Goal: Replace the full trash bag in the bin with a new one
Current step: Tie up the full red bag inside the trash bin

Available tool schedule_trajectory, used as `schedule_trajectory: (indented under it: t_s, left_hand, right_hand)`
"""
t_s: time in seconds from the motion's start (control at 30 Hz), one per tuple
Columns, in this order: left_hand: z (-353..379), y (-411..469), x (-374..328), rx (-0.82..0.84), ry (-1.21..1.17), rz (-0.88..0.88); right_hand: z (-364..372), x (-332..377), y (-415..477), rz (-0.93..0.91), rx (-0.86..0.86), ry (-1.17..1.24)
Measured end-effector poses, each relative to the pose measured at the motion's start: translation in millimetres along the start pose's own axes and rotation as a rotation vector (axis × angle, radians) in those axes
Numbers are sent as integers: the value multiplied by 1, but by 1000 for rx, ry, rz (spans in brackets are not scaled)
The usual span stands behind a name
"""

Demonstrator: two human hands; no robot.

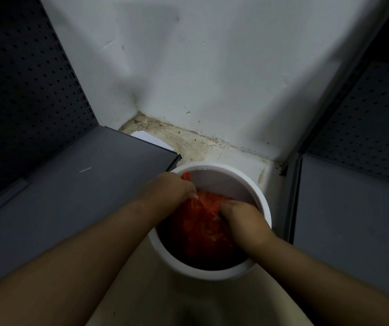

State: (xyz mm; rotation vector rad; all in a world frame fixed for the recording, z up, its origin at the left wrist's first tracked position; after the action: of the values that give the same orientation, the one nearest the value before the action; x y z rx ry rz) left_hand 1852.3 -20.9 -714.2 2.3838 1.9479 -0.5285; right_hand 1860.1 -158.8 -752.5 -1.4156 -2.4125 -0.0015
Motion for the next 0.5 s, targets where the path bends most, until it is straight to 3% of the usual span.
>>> schedule_trajectory:
  t_s: [0.17,0.3,0.5]
  left_hand:
    - [4,-6,5,-74,-101,-21]
    - [7,-6,5,-124,-335,-73]
    - [-2,-2,-14,-135,-231,24]
  right_hand:
    - [4,-8,2,54,76,11]
    - [1,-13,11,72,121,64]
    - [4,8,18,20,54,200]
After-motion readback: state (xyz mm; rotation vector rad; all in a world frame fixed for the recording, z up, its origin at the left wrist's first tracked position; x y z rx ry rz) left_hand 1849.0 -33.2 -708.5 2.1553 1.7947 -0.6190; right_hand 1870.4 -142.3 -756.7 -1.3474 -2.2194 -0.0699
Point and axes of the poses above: each hand's wrist, its own y-axis towards the middle knuckle, its own z-axis out of the palm, x = y × z, the point moved 6 cm from there along y, towards the middle knuckle, and after that the axes turned 9 degrees about z, right-handed, at the moved point
